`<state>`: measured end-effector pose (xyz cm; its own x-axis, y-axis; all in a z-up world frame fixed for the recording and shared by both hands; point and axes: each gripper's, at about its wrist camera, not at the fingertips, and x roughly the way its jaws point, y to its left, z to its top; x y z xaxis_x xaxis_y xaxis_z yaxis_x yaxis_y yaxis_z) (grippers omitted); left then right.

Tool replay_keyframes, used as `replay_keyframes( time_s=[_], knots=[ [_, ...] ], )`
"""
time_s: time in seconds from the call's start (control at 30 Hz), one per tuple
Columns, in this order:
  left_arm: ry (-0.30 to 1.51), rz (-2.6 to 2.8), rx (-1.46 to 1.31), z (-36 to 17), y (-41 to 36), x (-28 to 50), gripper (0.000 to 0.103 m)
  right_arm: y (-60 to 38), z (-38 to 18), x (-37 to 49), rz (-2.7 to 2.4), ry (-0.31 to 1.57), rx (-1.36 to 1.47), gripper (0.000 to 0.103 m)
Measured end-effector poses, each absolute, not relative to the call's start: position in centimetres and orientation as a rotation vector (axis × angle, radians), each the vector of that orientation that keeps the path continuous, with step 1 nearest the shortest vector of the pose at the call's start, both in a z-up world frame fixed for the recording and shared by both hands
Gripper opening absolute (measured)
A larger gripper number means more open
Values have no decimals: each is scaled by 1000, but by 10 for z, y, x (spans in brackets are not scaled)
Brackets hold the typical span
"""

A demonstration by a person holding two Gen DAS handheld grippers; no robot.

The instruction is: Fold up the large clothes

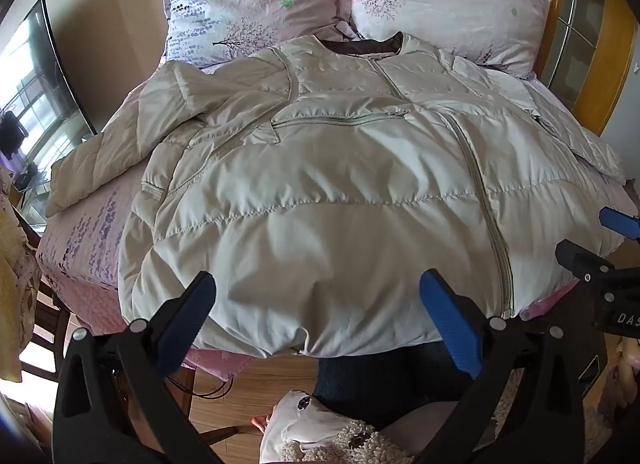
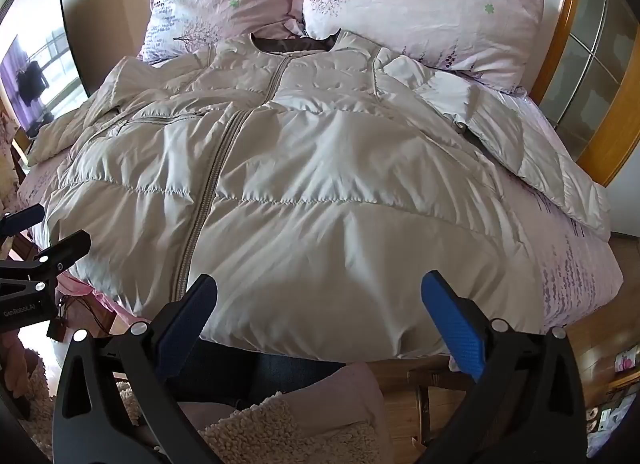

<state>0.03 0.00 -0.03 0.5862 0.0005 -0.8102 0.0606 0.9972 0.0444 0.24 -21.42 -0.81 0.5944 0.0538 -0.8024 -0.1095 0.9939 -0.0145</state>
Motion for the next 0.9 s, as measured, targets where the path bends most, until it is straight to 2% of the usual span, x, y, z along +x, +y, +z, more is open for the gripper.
replay_keyframes(
  time_s=[0.9],
  knots=[
    [940, -36, 67, 0, 0, 0, 101, -213, -7, 2, 94, 926, -67, 102]
  ],
)
